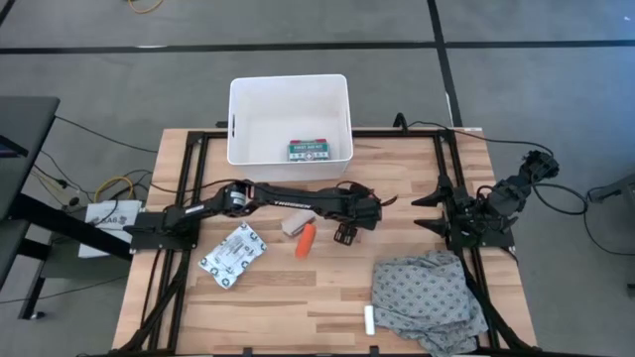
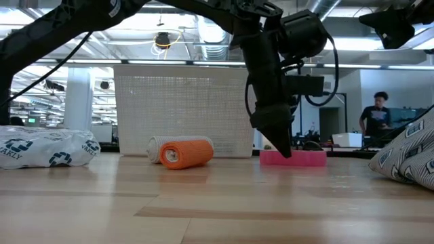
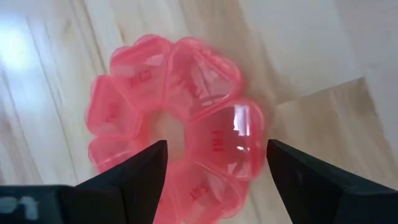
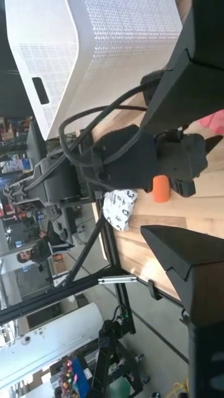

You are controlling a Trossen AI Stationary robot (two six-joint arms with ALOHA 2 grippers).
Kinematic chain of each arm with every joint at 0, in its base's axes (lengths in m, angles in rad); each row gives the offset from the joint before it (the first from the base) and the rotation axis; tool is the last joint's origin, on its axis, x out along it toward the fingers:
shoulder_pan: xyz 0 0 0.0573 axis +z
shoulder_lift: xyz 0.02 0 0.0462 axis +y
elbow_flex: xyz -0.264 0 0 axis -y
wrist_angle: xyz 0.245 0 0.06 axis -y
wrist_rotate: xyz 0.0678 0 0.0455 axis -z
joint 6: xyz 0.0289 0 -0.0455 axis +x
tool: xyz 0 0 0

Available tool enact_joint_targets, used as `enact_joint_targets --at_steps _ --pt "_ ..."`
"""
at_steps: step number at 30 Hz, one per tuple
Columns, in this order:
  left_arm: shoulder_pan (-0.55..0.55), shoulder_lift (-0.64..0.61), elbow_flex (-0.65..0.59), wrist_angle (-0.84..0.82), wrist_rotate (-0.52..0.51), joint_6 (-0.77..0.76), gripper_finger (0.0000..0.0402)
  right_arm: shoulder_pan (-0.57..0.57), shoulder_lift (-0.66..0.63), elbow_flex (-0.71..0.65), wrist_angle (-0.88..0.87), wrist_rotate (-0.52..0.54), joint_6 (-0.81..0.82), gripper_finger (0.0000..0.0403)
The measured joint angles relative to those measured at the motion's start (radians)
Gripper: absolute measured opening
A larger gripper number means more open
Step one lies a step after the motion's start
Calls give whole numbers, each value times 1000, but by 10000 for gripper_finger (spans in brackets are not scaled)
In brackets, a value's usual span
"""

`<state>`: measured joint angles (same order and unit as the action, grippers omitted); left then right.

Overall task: Pick & place medical supplies in basket/bin
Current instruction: Put the pink medicine organizer into the white bin

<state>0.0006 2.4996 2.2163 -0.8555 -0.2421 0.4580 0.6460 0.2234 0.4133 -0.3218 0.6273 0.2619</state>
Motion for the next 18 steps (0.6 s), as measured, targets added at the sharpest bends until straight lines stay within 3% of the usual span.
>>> enact_joint_targets --at_steps 5,18 --pt "24 3 0 -10 111 -38 265 0 0 0 0 0 0 249" --pt "56 41 -12 39 156 -43 264 0 0 0 -8 0 1 249"
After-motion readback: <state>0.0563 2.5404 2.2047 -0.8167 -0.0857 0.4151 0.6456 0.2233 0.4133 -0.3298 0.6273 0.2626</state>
